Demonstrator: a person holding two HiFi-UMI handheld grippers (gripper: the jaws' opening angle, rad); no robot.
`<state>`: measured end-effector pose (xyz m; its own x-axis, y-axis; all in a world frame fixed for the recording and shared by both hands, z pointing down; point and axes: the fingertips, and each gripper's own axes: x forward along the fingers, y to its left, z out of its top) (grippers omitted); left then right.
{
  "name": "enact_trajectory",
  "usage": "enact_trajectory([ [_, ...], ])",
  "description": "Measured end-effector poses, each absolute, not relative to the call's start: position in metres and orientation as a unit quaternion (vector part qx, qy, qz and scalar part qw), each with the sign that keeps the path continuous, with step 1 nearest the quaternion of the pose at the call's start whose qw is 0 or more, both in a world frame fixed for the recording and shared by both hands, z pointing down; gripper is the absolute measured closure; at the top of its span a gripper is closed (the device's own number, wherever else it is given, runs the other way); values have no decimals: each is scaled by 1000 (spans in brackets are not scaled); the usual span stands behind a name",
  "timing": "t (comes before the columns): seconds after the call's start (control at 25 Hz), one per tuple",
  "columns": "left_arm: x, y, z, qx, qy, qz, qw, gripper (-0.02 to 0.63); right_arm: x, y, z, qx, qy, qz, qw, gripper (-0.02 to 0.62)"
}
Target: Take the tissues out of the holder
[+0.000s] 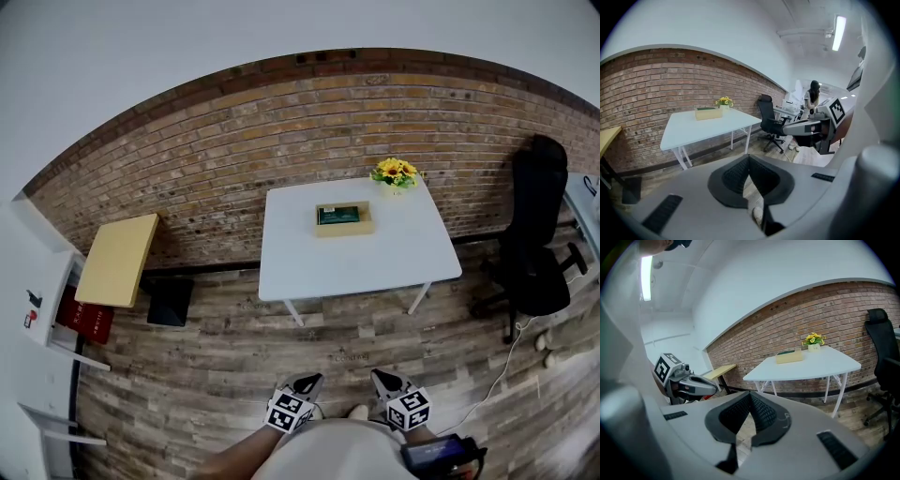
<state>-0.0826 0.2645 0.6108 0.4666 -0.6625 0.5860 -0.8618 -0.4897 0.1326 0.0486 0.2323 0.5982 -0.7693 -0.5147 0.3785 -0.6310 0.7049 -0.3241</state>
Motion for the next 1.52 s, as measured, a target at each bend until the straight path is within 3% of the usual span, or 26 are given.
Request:
enact_trajectory([
  [1.04,-71,230,604,819,-474,252,204,598,70,200,609,310,-912,242,119,591],
  [1.52,-61,153,616,843,-434,245,203,598,76,142,615,349,-895,244,131,591],
])
